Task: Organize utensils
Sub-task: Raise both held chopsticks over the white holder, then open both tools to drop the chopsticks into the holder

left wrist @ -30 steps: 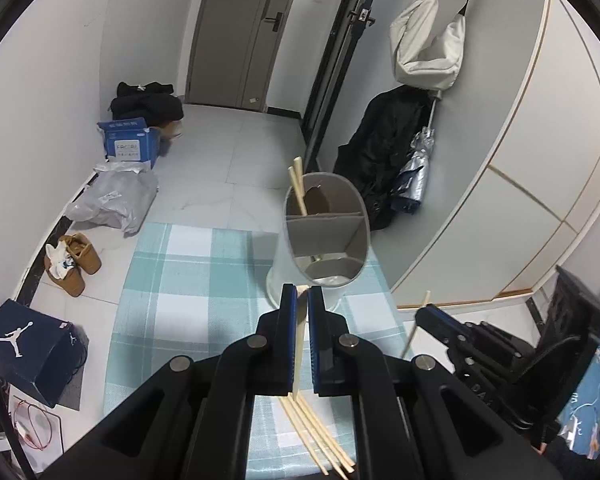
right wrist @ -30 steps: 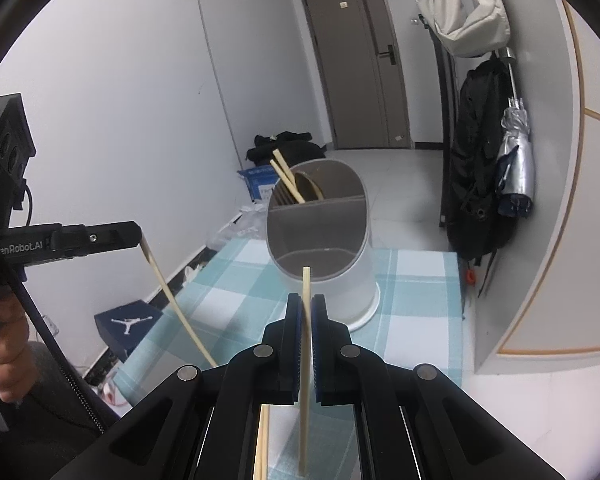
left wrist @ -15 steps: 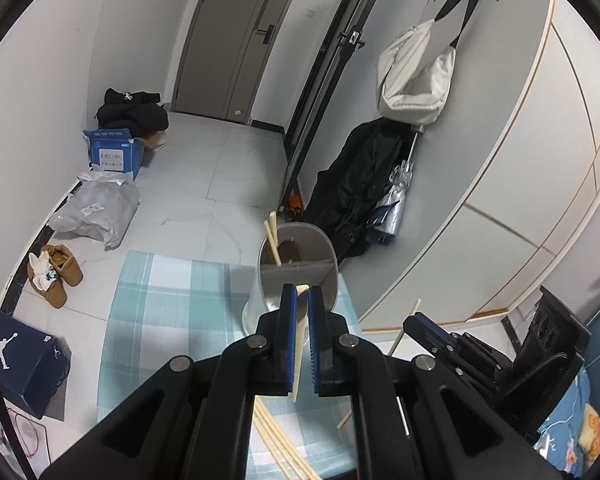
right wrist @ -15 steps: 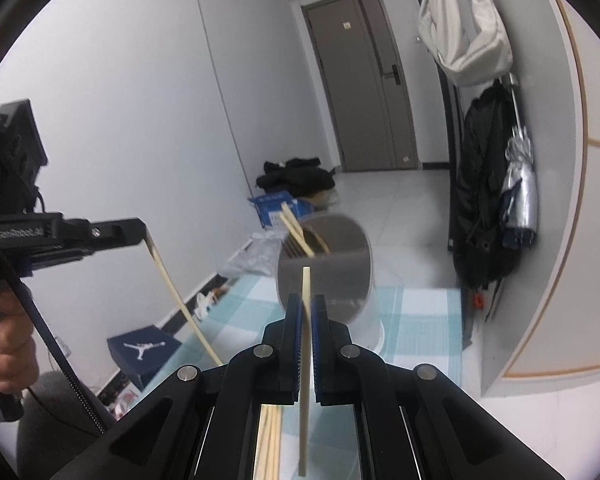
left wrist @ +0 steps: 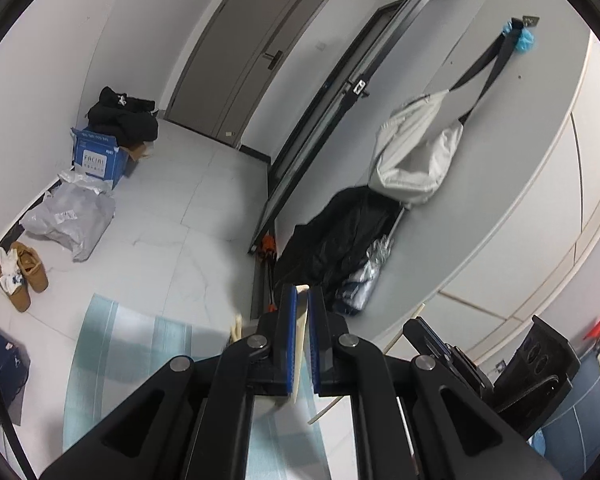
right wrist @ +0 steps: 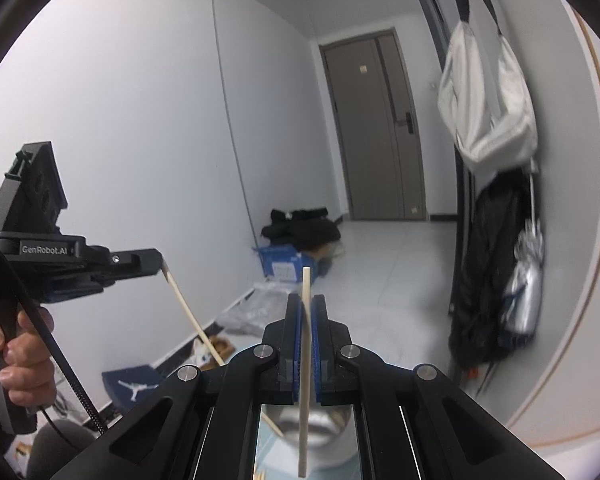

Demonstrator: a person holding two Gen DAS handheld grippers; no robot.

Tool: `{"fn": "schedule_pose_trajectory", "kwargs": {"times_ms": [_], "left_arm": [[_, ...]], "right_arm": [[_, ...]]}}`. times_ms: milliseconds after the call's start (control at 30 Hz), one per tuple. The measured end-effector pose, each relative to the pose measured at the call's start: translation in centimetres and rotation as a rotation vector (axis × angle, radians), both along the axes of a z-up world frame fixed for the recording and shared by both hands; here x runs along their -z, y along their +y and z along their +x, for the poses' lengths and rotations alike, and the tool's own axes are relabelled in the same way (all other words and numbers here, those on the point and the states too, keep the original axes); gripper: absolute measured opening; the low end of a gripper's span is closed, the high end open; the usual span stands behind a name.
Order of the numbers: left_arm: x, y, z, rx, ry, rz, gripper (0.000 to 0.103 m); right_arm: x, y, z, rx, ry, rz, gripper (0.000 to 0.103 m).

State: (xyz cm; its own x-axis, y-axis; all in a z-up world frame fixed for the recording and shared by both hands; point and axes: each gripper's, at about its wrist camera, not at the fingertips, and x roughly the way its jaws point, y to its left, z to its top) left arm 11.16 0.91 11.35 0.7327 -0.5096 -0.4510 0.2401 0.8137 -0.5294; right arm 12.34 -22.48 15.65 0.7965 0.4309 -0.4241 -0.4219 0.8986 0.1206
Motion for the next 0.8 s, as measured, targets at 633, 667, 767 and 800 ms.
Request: {"fn": "schedule_pose_trajectory", "kwargs": {"times_ms": [633,667,767,800], "left_arm": [[0.1,-2.0,4.8,0.023,-0.059,0.170,0.002],[0.3,-2.1,5.0,0.027,-0.057,0.183,0.002],[1.0,-2.7,5.4,0.040,-0.058,0.226,0.002],[1.2,-2.8,5.3,0.044,-0.067,0.239,0.002]], "right_arm": [[1.8,1.2,7.7,0.034,-0.133,0.021,0.004],[2.2,1.1,7.7,0.031,-0.137,0.022,0.004],[3.2,0.5,7.5,0.009,-0.158,0.055,0.004],[3.5,0.3,7.4,-0.001,-0.169,0.070,0.004]]}}
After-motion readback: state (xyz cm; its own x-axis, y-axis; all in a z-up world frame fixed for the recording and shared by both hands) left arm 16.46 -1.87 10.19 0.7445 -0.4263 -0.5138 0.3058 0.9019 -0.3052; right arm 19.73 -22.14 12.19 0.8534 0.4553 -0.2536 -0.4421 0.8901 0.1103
